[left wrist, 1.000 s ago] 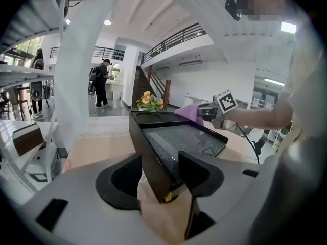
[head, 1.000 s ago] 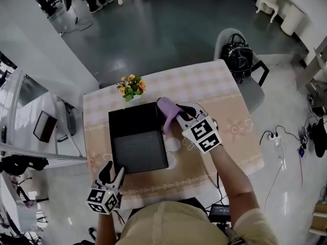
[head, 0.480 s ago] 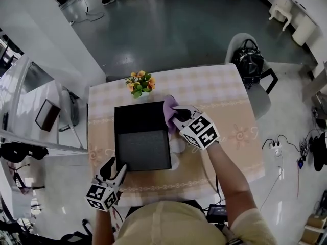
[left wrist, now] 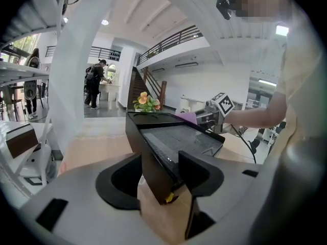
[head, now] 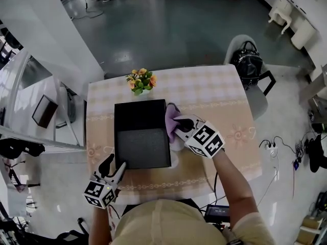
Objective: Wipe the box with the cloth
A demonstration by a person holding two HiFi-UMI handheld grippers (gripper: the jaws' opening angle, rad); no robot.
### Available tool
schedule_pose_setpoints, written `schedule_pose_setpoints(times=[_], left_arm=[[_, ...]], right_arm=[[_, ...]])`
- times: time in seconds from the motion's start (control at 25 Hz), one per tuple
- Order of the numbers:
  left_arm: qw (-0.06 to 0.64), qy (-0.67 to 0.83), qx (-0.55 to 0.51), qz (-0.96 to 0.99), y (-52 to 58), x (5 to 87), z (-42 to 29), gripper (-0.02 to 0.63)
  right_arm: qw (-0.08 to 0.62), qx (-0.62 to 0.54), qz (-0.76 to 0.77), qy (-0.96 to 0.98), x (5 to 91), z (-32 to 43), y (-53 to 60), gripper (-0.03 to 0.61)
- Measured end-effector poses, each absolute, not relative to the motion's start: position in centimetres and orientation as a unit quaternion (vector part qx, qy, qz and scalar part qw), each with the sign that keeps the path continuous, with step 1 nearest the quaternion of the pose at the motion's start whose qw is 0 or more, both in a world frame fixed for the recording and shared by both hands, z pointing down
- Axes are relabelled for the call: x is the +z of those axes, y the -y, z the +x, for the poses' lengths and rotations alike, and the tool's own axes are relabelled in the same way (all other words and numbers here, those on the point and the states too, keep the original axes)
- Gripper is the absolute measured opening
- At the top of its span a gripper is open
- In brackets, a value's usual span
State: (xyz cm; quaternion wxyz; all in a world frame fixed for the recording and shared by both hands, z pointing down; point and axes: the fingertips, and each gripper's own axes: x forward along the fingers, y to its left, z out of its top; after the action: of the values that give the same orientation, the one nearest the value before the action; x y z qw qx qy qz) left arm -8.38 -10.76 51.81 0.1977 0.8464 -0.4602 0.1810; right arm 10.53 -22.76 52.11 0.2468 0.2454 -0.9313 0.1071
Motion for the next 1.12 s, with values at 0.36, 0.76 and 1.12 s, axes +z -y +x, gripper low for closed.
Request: schedule_pose_setpoints(times=[0.36,0.76,1.12], left_arm=[[0.194,0.459,0.179,0.849,10.8,51.7,-8.1,0.21],[0.201,0.467,0.153,0.847,10.7,51.8,-8.1,0.196],[0.213,0.492,0.124,0.835,10.7,51.8,-8.3,0.196]], right_arm=[[0.255,0.106,0.238,0.931,52.0,10.7,18.5,0.055],[0.244,0.134,0.232,0.932,51.9,10.9,13.7,0.055],[0.212,0.193,0.193,0.938,51.8,11.2,10.1,0.055]])
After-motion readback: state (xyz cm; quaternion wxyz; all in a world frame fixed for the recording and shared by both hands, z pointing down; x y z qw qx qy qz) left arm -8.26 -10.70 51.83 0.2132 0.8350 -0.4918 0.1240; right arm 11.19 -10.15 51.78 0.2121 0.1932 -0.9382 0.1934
